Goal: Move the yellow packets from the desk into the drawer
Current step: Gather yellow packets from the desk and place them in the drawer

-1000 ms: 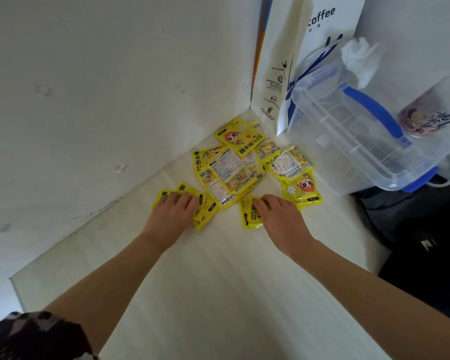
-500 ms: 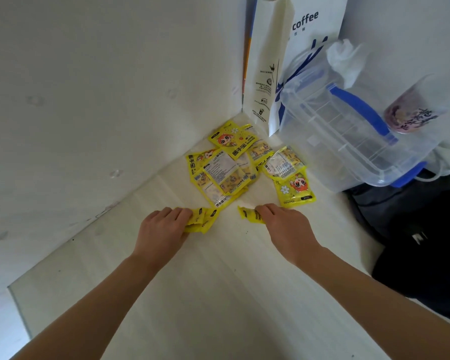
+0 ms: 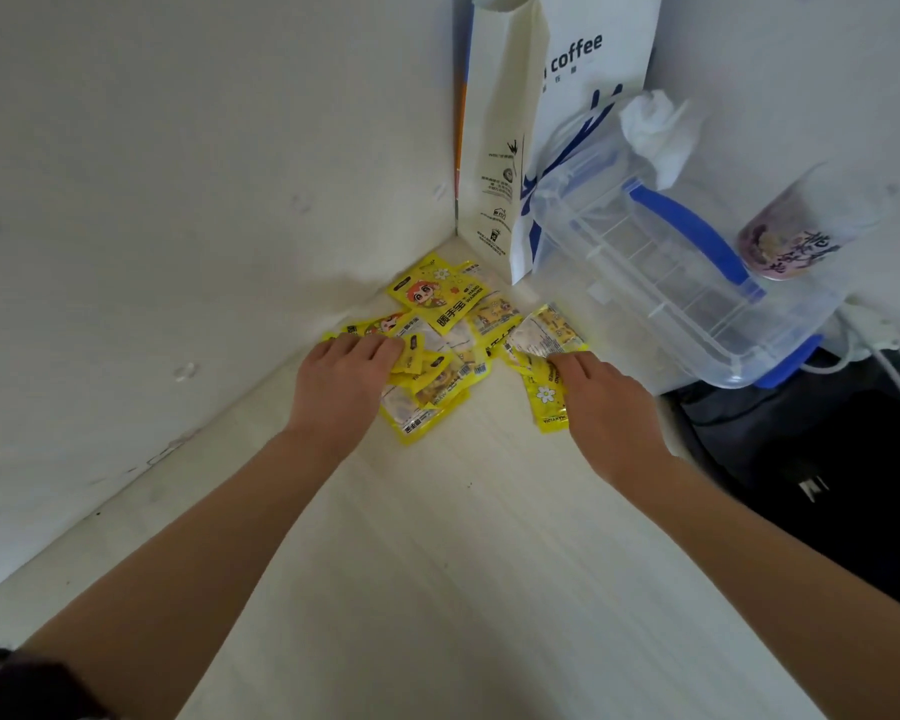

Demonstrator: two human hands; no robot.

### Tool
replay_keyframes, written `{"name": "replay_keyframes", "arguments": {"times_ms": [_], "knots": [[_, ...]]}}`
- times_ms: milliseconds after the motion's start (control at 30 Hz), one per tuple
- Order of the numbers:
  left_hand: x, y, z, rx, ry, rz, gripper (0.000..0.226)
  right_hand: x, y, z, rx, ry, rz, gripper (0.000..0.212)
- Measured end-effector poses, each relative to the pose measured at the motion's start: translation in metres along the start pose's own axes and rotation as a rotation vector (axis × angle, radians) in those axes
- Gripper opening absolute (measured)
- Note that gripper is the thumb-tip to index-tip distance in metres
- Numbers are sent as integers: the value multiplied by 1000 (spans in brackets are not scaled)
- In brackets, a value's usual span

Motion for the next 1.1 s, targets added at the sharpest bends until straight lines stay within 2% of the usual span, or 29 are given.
{"name": "replay_keyframes", "arguments": {"times_ms": [167,367,467,600,700,800,1100], "knots": [[-12,8,-15,28,-13,-96,55,-9,2,-15,14,-13,2,60],[-3,16,-36,82,-256,-200,89,-1,-1,-42,-15,-58,42,56],[-3,16,-39,82,-284,-199,94,2,-3,-47,1,-82,42,53],[-7,16,-38,51,-239,-225,86,5,-4,-47,-8,-151,14,53],[-10,23,-35,-11,-164,-222,62,1,-3,-40,-50,-203,15,69],[-11,29,-37,-85,-142,-234,51,0,-3,-35,-58,-234,23,75],[18,24,-21,-79,-233,-178,60,19,-5,-32,-82,-272,37,77]]}}
Point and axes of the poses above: each hand's wrist, its own x-axis away from the middle knuckle, its own z-axis out of the back of the hand, y = z × x, the point moved 3 cm from there along -x, towards the middle knuckle, and after that the axes turned 5 degrees about y, right-handed, at the moved point
